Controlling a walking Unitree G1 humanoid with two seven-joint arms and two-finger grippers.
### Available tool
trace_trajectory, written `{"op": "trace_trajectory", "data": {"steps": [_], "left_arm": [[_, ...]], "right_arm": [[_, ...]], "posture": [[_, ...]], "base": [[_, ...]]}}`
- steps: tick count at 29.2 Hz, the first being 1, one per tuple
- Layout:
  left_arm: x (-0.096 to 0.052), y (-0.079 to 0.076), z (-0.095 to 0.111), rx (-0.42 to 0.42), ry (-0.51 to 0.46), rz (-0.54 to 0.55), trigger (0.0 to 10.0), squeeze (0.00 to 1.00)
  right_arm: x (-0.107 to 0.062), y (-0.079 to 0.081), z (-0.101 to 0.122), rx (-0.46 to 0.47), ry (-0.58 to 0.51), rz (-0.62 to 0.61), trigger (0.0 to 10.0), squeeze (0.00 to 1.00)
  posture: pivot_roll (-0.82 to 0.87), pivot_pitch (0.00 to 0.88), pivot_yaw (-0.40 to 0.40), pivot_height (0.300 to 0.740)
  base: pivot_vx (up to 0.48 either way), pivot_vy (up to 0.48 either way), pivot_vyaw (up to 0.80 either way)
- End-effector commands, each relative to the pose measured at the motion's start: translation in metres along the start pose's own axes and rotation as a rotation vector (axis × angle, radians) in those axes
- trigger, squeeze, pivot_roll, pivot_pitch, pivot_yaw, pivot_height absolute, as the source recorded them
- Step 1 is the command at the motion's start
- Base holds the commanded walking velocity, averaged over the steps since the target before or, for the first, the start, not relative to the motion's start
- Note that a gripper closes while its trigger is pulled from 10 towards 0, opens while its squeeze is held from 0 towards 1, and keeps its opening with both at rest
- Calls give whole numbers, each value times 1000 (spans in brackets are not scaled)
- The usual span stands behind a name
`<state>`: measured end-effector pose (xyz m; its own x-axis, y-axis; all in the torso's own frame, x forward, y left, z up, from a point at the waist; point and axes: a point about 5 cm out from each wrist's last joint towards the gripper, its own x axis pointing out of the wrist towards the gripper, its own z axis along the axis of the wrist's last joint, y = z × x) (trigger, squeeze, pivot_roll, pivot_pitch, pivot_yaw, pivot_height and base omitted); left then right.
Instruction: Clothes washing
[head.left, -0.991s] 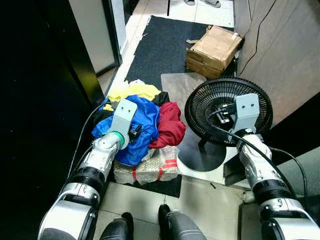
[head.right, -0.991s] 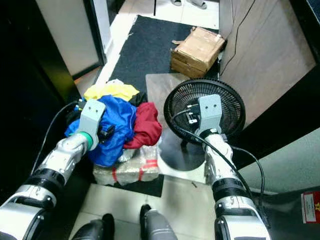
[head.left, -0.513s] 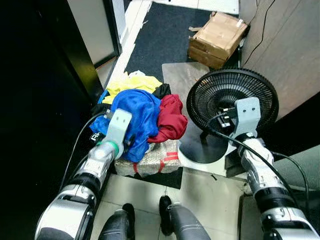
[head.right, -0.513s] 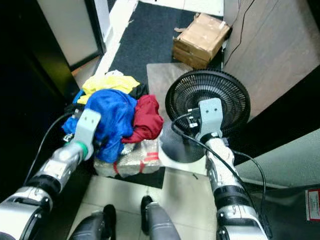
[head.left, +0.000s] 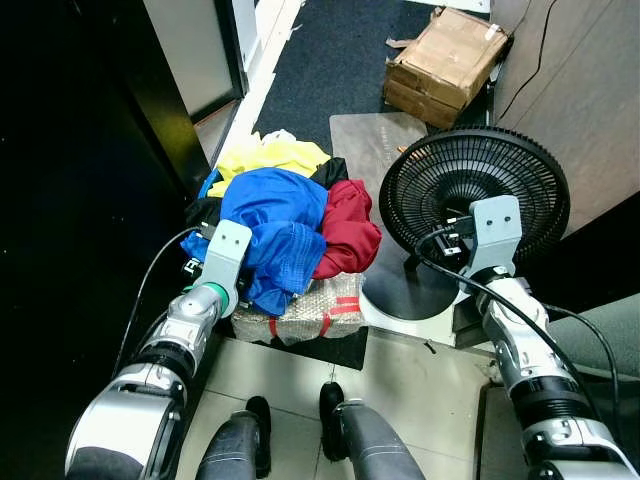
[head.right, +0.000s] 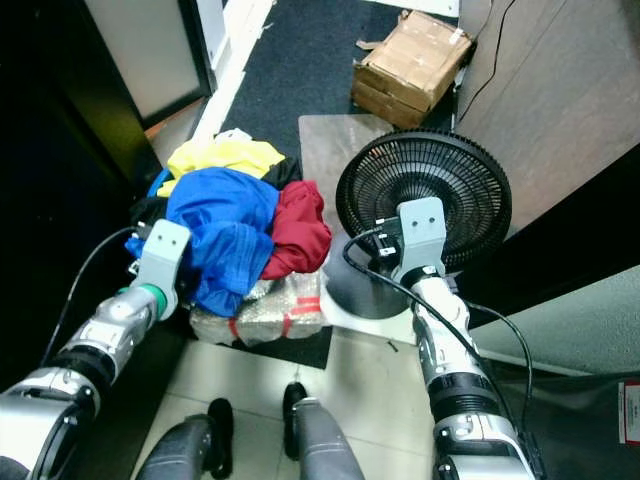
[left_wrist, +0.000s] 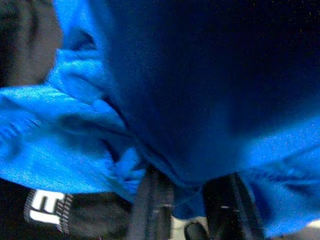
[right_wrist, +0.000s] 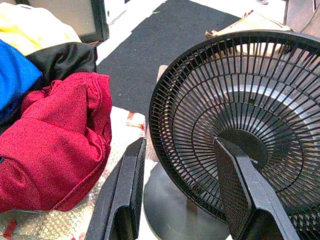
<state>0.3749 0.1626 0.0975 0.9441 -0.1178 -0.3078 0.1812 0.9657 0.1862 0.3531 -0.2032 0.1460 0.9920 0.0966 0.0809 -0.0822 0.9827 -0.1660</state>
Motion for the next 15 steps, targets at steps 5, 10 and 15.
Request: {"op": "trace_trajectory", "data": {"steps": [5,10,15], "left_arm": [[1,-3,-1,-34,9,17,0,0],[6,-6,18,-50,-35,22,0,0],[3,32,62,-103,-204,43,0,0]], "right_arm": [[-5,2,-11,16,47,-4,10000,0],[-3,2,-9,16,45,-5,10000,0],[3,3,-4,22,31,-6,10000,0]], "posture": [[-23,343,51,740],[-20,326,48,740],[-8,281,36,740]], "base": [[0,0,0],[0,0,0],[0,0,0]]}}
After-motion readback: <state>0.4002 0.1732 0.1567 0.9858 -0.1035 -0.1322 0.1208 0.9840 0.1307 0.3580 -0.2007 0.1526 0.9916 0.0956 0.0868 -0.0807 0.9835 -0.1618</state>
